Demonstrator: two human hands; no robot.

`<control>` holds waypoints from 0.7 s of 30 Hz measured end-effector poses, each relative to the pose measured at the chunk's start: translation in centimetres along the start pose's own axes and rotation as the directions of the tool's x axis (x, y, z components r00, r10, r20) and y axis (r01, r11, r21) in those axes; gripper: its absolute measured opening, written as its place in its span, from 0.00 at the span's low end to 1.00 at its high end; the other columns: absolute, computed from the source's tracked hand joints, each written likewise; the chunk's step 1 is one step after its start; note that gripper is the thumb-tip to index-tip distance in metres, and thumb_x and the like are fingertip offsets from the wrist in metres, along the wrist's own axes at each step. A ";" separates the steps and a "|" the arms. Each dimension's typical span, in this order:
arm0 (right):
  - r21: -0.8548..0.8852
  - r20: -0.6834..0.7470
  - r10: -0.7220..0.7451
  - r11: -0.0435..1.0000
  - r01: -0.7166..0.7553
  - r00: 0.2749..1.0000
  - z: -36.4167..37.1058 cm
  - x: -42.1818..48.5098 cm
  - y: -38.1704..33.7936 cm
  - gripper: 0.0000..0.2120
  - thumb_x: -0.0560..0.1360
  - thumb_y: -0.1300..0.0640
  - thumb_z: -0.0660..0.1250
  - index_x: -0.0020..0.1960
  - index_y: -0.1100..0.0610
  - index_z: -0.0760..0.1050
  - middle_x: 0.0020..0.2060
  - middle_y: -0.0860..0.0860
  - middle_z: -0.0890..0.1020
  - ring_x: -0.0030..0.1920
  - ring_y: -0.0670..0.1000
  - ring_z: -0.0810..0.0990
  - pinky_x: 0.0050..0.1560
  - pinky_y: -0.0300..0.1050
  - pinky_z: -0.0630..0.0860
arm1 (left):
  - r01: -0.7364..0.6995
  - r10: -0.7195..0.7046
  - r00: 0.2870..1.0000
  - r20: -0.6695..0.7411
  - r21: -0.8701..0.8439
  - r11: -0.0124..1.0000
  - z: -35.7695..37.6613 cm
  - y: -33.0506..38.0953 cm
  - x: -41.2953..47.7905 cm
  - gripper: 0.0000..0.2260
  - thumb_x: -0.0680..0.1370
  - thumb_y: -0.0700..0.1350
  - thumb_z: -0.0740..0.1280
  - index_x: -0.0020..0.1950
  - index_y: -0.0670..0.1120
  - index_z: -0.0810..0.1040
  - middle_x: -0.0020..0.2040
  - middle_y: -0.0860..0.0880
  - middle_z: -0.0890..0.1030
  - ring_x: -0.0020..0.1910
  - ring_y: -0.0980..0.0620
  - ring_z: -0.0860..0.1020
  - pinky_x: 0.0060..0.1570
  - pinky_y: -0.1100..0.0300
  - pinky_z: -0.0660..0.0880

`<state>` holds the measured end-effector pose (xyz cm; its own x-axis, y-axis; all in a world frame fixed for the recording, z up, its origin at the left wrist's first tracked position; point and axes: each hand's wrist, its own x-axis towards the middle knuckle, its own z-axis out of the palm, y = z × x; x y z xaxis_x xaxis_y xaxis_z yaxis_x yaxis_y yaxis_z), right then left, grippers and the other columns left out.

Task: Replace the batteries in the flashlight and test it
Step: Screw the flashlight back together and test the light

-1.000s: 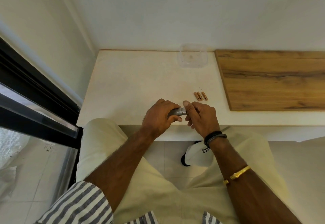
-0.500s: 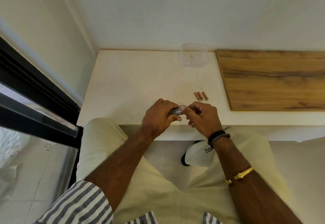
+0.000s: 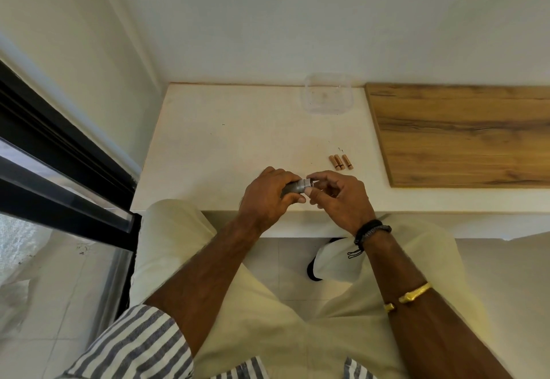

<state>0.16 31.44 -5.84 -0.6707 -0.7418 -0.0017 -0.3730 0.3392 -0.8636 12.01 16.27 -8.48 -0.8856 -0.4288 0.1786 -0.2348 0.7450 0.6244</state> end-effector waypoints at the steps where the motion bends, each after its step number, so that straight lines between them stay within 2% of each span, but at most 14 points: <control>1: -0.017 -0.014 -0.004 1.000 0.004 1.000 0.0 0.0 0.0 0.12 0.76 0.52 0.75 0.57 0.54 0.83 0.41 0.49 0.87 0.38 0.46 0.86 0.44 0.44 0.84 | -0.004 0.004 1.000 0.011 0.002 1.000 0.0 0.0 0.0 0.16 0.75 0.57 0.71 0.58 0.51 0.81 0.50 0.53 0.84 0.48 0.56 0.73 0.45 0.58 0.73; 3: -0.061 -0.032 0.001 0.998 -0.003 0.999 0.0 -0.1 0.0 0.12 0.76 0.49 0.74 0.53 0.56 0.83 0.38 0.49 0.86 0.35 0.45 0.85 0.38 0.37 0.82 | -0.022 0.022 0.999 0.033 0.009 1.000 0.1 0.1 0.0 0.15 0.75 0.57 0.71 0.58 0.52 0.80 0.51 0.54 0.84 0.48 0.56 0.73 0.45 0.60 0.73; 5: -0.094 -0.032 0.030 0.995 -0.033 0.999 0.0 0.0 0.0 0.14 0.77 0.45 0.71 0.48 0.57 0.82 0.35 0.49 0.85 0.31 0.43 0.84 0.33 0.34 0.79 | -0.041 0.041 0.998 0.039 0.010 0.999 0.2 0.3 -0.1 0.15 0.75 0.57 0.71 0.58 0.53 0.80 0.50 0.55 0.83 0.48 0.57 0.72 0.44 0.63 0.70; 6: -0.121 -0.035 0.044 0.991 -0.048 0.998 0.1 0.0 0.0 0.17 0.77 0.42 0.69 0.45 0.56 0.82 0.32 0.48 0.84 0.29 0.43 0.83 0.33 0.35 0.79 | -0.051 0.051 0.998 0.038 0.010 0.999 0.3 0.3 -0.1 0.15 0.75 0.57 0.71 0.58 0.53 0.80 0.50 0.54 0.83 0.47 0.58 0.71 0.43 0.64 0.68; 9: -0.237 -0.062 0.081 0.967 -0.093 0.995 0.4 0.1 0.2 0.28 0.77 0.33 0.61 0.39 0.58 0.80 0.28 0.51 0.83 0.28 0.50 0.83 0.36 0.48 0.83 | -0.070 0.070 0.997 0.031 0.011 0.997 0.4 0.4 -0.2 0.15 0.74 0.56 0.72 0.58 0.51 0.80 0.49 0.53 0.83 0.46 0.58 0.69 0.42 0.67 0.65; 10: -0.248 -0.069 0.090 0.963 -0.104 0.994 0.5 0.1 0.2 0.30 0.77 0.32 0.59 0.40 0.57 0.81 0.28 0.51 0.83 0.28 0.51 0.83 0.36 0.50 0.84 | -0.066 0.066 0.997 0.028 0.011 0.998 0.4 0.4 -0.2 0.16 0.74 0.56 0.72 0.59 0.51 0.80 0.50 0.53 0.83 0.46 0.58 0.69 0.43 0.67 0.65; 12: -0.166 -0.050 0.110 0.979 -0.117 0.993 0.6 0.0 0.2 0.28 0.76 0.30 0.58 0.46 0.53 0.81 0.35 0.48 0.85 0.28 0.47 0.84 0.36 0.46 0.84 | -0.043 0.043 0.999 0.016 0.006 0.999 0.4 0.3 -0.1 0.17 0.75 0.57 0.71 0.59 0.50 0.80 0.51 0.52 0.83 0.47 0.58 0.70 0.44 0.64 0.68; 14: 0.030 0.017 0.114 0.993 -0.114 0.993 0.4 0.1 0.4 0.20 0.76 0.35 0.66 0.57 0.49 0.79 0.45 0.48 0.86 0.34 0.45 0.86 0.37 0.41 0.84 | -0.008 0.008 1.000 0.003 0.001 1.000 0.3 0.1 -0.1 0.16 0.76 0.56 0.71 0.59 0.50 0.80 0.51 0.52 0.83 0.48 0.57 0.71 0.44 0.61 0.71; 16: 0.112 0.055 0.057 0.992 -0.063 0.997 0.1 0.3 0.7 0.15 0.76 0.47 0.73 0.62 0.47 0.79 0.50 0.46 0.86 0.39 0.46 0.88 0.41 0.42 0.85 | 0.022 -0.022 1.000 -0.002 0.002 1.000 0.0 -0.1 0.0 0.15 0.75 0.55 0.72 0.59 0.50 0.80 0.51 0.52 0.84 0.48 0.57 0.71 0.45 0.61 0.71; 18: 0.100 0.060 0.009 0.995 -0.014 0.998 0.1 0.4 1.0 0.14 0.76 0.56 0.74 0.61 0.48 0.80 0.49 0.46 0.87 0.40 0.47 0.88 0.44 0.44 0.85 | 0.034 -0.034 0.999 -0.007 0.006 0.999 -0.1 -0.2 0.1 0.16 0.75 0.55 0.72 0.59 0.50 0.80 0.51 0.52 0.83 0.47 0.57 0.71 0.44 0.61 0.70; 21: 0.064 0.021 0.022 0.998 -0.023 1.000 0.2 0.2 0.9 0.08 0.78 0.53 0.73 0.56 0.51 0.81 0.41 0.46 0.87 0.37 0.45 0.87 0.41 0.43 0.85 | 0.027 -0.027 1.000 0.006 0.010 1.000 0.0 -0.1 0.0 0.16 0.75 0.56 0.72 0.59 0.50 0.80 0.51 0.53 0.83 0.47 0.56 0.71 0.44 0.61 0.70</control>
<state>-0.16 31.43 -6.70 -0.6648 -0.7464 -0.0314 -0.3154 0.3186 -0.8939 12.05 16.22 -8.48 -0.8811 -0.4461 0.1569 -0.2629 0.7379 0.6216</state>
